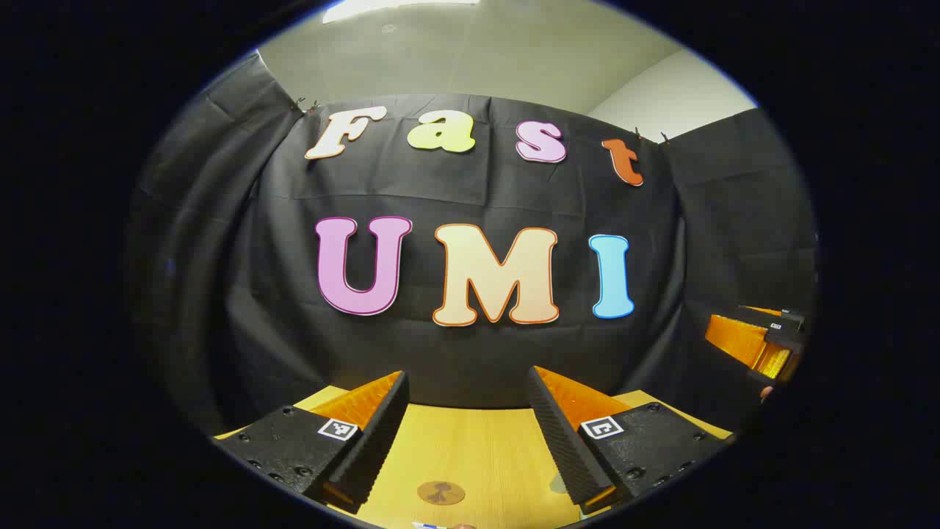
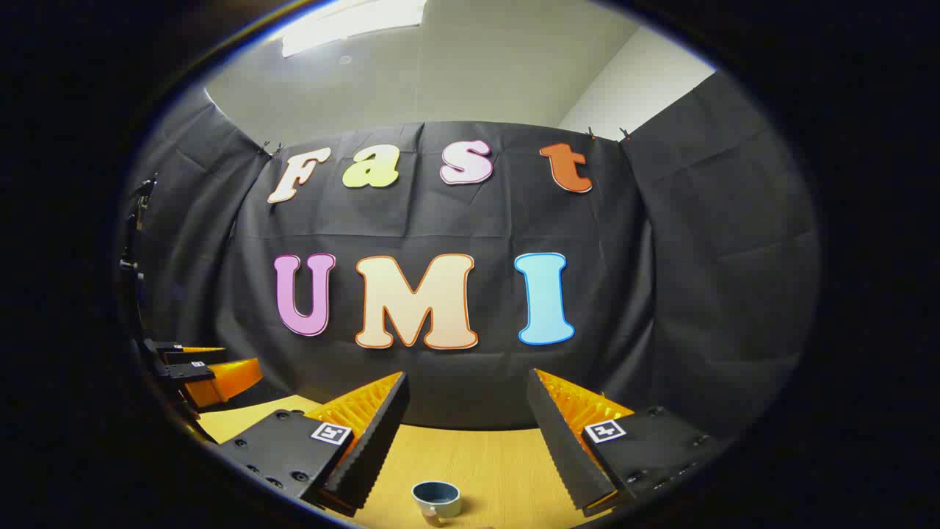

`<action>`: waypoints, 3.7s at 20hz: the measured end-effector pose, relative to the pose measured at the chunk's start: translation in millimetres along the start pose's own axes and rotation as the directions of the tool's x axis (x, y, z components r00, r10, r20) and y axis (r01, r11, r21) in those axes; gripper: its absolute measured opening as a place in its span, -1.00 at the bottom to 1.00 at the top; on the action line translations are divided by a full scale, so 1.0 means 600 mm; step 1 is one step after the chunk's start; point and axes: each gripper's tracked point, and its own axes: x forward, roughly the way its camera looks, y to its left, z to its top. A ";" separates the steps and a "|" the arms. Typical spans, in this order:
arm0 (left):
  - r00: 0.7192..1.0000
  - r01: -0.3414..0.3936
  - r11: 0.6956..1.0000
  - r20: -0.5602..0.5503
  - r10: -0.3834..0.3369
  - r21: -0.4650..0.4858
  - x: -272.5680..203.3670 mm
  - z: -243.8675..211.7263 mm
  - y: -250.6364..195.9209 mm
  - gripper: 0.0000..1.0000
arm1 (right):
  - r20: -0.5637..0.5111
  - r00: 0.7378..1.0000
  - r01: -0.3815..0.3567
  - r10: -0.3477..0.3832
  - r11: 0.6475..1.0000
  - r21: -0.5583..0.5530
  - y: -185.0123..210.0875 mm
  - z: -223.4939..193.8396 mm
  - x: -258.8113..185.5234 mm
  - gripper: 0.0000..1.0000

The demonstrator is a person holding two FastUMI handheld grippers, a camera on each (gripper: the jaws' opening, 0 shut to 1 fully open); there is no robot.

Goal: Put the toothbrush and toothpaste on the desktop into the cup, then pick up the cup and place it on the coaster on the desktop.

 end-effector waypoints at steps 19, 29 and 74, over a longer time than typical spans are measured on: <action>1.000 -0.016 0.999 -0.022 0.017 0.032 -0.047 -0.016 0.055 0.87 | -0.154 0.988 -0.020 0.016 1.000 -0.024 0.039 -0.084 -0.059 1.00; 0.998 -0.047 0.998 -0.027 0.048 0.036 -0.055 -0.022 0.093 0.88 | -0.331 0.943 -0.027 0.028 1.000 0.008 0.060 -0.187 -0.068 0.99; 0.965 -0.185 0.981 -0.177 0.193 0.062 -0.087 -0.141 0.210 0.88 | -0.997 0.080 -0.076 -0.006 0.997 -0.012 0.081 -0.653 -0.280 0.93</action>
